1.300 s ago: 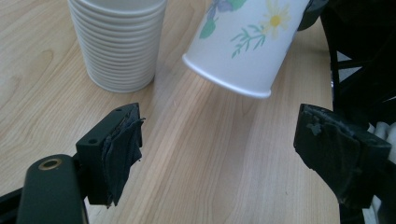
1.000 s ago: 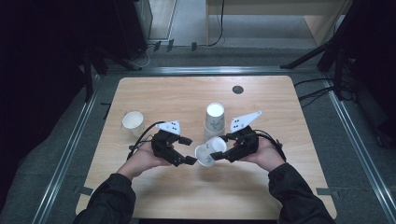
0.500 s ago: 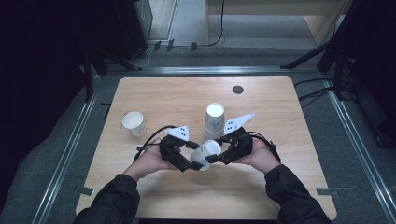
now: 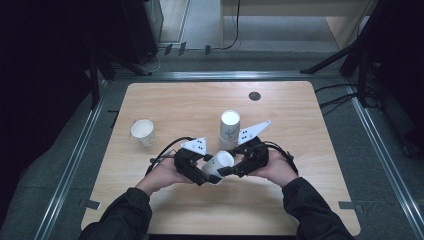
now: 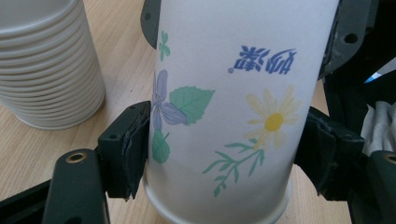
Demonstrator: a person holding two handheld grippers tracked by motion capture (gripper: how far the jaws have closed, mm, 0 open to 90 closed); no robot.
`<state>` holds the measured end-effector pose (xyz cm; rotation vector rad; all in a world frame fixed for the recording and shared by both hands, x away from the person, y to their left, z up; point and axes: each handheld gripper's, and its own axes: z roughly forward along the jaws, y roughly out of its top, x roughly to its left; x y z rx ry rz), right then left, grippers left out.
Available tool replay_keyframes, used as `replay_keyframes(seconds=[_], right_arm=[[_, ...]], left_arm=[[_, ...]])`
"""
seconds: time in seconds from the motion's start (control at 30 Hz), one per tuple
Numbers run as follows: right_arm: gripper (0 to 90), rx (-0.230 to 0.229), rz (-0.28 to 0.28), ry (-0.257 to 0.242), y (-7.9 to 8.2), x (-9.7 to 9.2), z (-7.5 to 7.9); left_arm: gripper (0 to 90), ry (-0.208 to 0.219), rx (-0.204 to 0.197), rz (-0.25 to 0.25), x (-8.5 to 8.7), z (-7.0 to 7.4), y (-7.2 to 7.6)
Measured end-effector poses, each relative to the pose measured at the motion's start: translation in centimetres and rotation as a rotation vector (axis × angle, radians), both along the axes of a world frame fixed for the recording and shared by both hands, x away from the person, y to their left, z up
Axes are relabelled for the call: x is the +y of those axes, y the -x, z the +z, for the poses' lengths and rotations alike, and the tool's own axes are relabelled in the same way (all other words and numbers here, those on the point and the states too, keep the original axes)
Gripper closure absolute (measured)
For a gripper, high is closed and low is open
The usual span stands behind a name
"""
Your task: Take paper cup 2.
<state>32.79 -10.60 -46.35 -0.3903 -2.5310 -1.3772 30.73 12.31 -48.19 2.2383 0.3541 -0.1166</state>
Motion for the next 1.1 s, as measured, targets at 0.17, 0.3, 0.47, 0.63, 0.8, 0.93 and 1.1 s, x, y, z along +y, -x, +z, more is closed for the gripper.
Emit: replay_keyframes(seconds=[0.17,0.3,0.47,0.63,0.8,0.93,1.1], right_arm=[[34.3,-0.004,0.002,-0.005,0.0,-0.1,0.1],[31.4,-0.001,0.016,-0.006,0.0,-0.1,0.1],[21.0,-0.092,0.012,0.043,0.6,-0.2,0.0],[20.4,-0.14,-0.015,0.103,0.8,-0.4,-0.4],[19.3,-0.184,-0.097,0.095,0.9,-1.1,-0.6],[19.3,-0.179,-0.188,0.094,0.8,-1.7,-0.9],[18.8,-0.209,-0.253,0.106,1.1,-2.1,-1.3]], left_arm=[[29.1,0.004,-0.016,-0.002,0.1,0.2,0.1],[29.6,0.007,-0.007,-0.01,0.1,0.2,0.2],[29.4,-0.006,-0.005,-0.005,0.5,0.5,0.0],[29.3,-0.021,-0.004,0.01,1.0,0.7,-0.1],[29.2,-0.045,-0.005,0.014,1.3,0.9,-0.2],[29.2,-0.054,0.006,0.023,1.4,1.1,-0.3],[29.1,-0.083,0.004,0.027,1.5,1.3,-0.3]])
